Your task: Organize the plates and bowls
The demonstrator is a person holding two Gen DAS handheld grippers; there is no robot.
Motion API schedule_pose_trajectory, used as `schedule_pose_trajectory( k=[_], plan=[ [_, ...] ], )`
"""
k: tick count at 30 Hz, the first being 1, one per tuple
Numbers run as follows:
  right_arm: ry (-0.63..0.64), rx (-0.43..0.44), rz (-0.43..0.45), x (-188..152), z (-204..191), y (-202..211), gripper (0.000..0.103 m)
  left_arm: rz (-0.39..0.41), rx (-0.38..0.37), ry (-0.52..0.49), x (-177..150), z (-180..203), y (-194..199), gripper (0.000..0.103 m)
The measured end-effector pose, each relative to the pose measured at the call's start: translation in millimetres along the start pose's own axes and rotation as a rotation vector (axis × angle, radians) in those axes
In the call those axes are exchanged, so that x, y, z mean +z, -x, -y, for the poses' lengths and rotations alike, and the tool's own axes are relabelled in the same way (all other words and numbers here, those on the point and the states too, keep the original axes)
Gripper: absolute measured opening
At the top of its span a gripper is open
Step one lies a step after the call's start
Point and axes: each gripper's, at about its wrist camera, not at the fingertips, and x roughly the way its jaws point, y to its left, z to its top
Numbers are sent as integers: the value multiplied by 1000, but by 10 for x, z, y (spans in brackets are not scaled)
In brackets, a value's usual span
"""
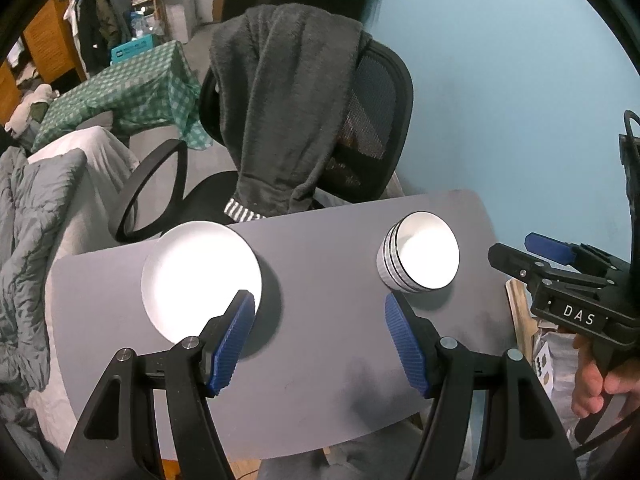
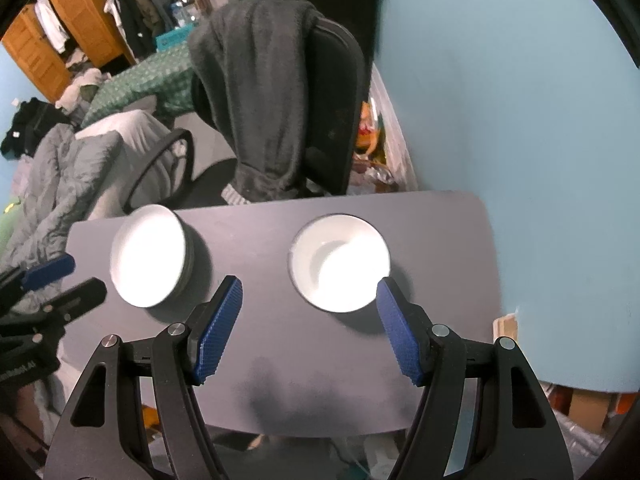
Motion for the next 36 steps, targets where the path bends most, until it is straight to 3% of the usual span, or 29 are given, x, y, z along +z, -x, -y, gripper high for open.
schedule_pose_trajectory(
  k=[18,36],
  plan=[
    [-85,65,-140,123,900,-741,69,-201,-90,10,283,403,-1121,69],
    [-98,148,-324,115,1160,-1522,69,-314,-107,52,388,650,-1935,69]
  ],
)
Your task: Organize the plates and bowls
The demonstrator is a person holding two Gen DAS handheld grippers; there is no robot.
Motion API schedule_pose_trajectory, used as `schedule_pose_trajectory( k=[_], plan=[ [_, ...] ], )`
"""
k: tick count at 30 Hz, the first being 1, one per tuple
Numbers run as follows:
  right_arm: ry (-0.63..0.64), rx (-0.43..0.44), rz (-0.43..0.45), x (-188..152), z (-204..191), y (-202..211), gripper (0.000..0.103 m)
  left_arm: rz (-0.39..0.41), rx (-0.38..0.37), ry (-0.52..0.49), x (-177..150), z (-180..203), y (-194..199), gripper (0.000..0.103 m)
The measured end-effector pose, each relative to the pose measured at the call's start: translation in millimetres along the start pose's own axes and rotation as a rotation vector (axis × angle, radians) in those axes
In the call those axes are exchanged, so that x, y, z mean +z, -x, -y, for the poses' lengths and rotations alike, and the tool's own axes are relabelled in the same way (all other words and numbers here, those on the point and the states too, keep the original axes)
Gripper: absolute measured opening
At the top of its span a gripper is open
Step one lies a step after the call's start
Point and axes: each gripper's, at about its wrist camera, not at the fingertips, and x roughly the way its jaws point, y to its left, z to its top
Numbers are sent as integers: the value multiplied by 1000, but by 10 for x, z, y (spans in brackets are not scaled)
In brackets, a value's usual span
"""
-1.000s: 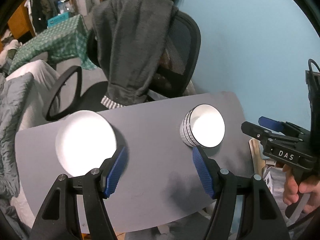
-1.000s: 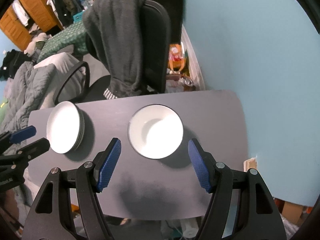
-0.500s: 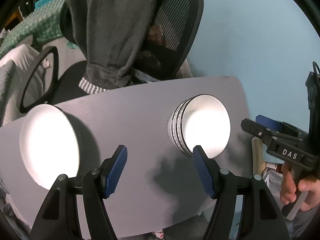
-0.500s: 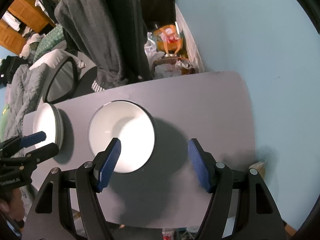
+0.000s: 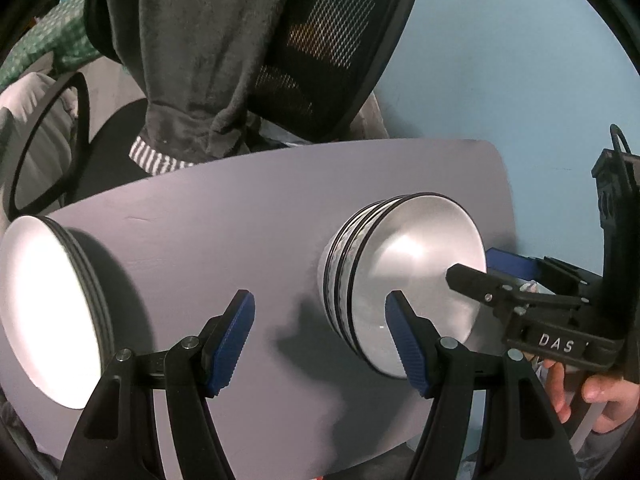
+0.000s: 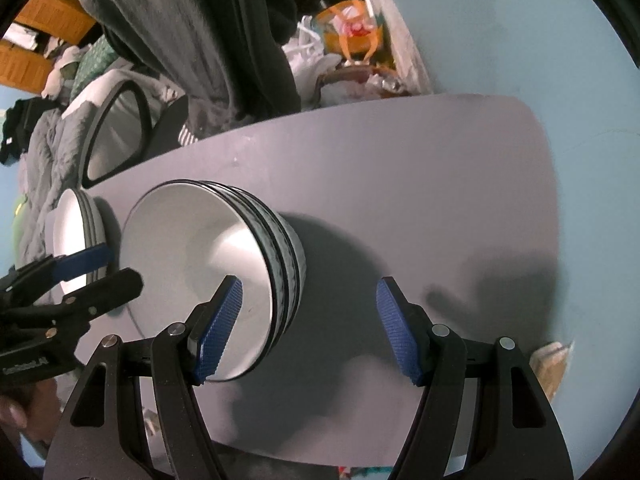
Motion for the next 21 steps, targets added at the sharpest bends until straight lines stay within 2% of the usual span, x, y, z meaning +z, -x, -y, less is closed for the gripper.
schedule_pose_trajectory(
  k=[8,21],
  plan=[
    [38,-18,-15,69,31,-168,69,-47,-4,42,87,-35,-284,69],
    [-5,55,-82,156,64,-310,69,-71,-29,59,148,-19,-501,69]
  ],
)
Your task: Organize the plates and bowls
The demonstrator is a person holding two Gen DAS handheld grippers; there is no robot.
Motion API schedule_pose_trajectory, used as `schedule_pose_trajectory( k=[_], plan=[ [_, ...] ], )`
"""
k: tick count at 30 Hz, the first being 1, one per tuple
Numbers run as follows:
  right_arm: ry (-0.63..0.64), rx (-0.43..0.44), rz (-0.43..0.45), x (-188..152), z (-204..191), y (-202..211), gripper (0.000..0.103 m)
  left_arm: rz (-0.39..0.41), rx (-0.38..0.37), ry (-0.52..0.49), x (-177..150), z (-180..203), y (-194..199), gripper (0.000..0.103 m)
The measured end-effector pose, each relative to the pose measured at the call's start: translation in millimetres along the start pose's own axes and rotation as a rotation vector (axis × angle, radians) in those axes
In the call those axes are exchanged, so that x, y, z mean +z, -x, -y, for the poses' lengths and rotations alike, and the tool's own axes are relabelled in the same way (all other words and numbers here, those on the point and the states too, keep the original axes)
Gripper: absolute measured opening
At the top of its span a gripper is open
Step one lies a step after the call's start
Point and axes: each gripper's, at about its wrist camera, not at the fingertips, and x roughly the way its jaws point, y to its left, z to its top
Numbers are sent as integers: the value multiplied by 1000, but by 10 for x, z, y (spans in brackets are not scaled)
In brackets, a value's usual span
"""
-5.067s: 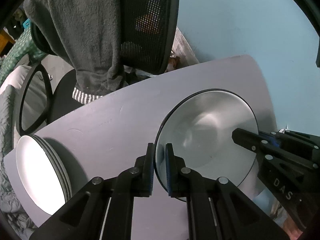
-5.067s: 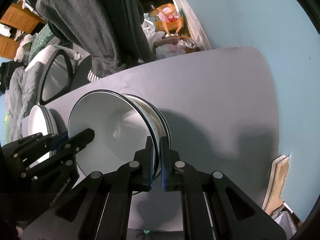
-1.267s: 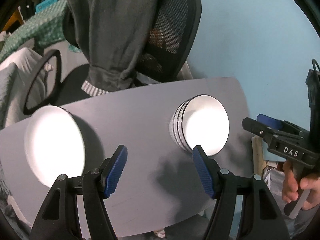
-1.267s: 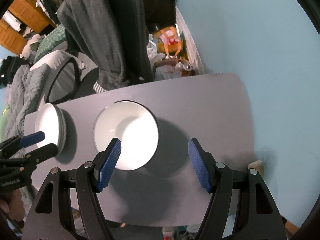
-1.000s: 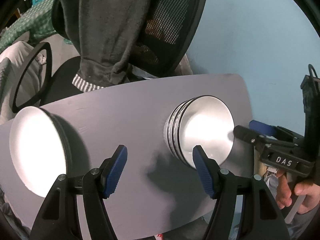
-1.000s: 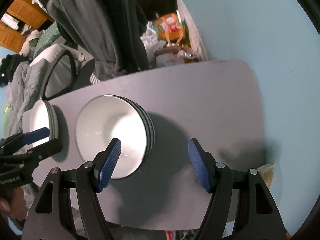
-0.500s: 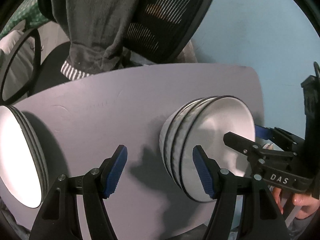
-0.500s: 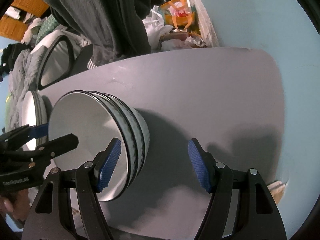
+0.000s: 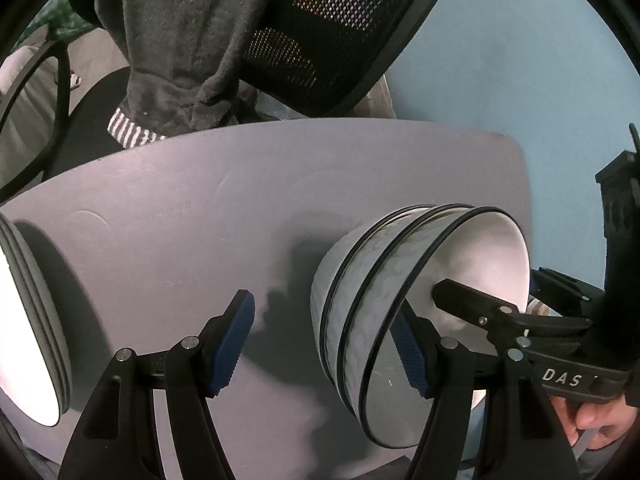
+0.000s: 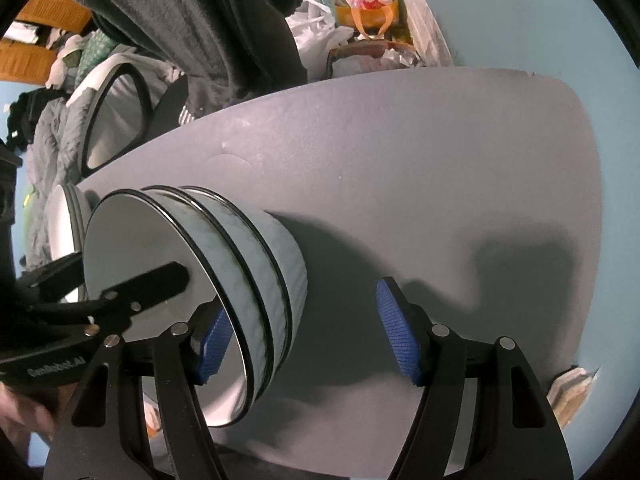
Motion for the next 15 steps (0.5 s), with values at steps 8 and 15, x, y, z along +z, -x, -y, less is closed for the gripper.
schedule_pose_trajectory(
  k=[8,15],
  plan=[
    [35,-1,9,21,-57,-21,66,-5,-45,17,11,-24,-6,58],
    [66,56,0,31,-133,-25,36,-7,-81,-21,-15,38,9,41]
  ],
)
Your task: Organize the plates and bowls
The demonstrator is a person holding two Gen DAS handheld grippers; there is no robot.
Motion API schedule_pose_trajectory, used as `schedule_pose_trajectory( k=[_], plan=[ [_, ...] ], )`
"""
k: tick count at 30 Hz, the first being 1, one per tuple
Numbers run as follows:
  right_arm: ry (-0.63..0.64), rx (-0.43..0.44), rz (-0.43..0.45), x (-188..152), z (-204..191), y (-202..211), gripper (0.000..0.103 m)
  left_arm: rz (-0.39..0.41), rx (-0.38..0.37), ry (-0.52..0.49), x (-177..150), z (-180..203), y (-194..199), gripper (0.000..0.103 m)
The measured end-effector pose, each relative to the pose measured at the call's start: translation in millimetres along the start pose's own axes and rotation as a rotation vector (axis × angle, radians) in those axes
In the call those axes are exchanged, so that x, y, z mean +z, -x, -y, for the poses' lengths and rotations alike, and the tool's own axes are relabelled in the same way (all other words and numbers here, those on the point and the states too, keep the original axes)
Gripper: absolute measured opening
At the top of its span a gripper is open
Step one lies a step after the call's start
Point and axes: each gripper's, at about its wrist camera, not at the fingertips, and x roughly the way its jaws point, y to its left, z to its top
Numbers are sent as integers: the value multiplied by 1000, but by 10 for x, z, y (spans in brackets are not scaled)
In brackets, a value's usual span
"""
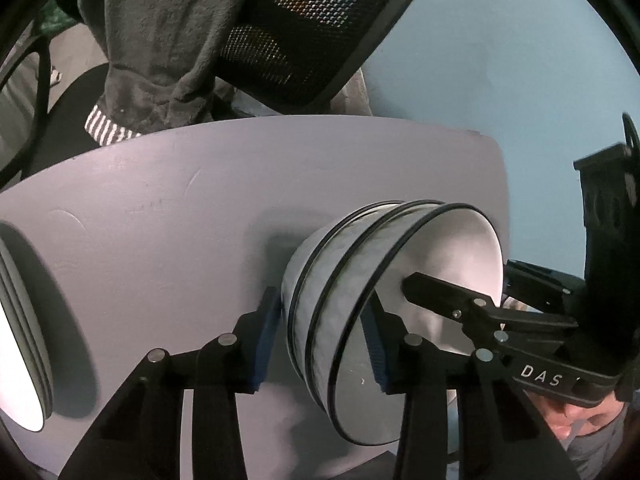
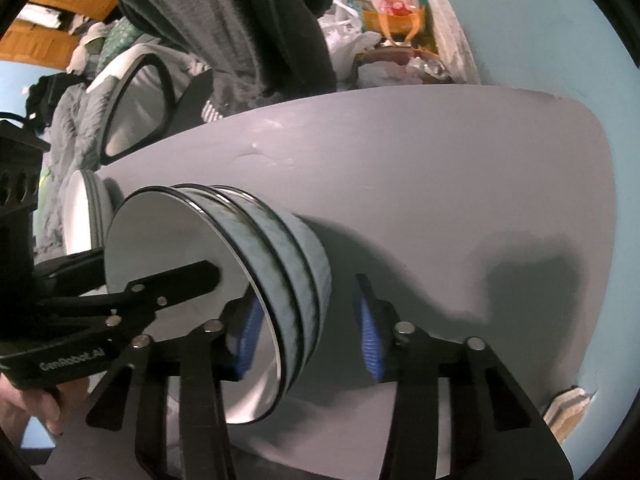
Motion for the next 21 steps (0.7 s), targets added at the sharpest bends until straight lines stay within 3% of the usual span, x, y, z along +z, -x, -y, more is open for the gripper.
schedule_pose_trajectory(
  k=[2,7,13,21],
  plan=[
    [1,21,-16,21,-4,-10,29,0,1,-19,-9,7,2,40],
    [12,18,-28,46,-44,-32,30,8,8,-37,-28,-10,45,34],
    [21,-51,-21,37,-164,-37,30,34,20,-17,-97,-69,127,25],
    [20,-11,-51,-61,-368,-177,30,26,52,33,-233,-300,221,20]
  ],
)
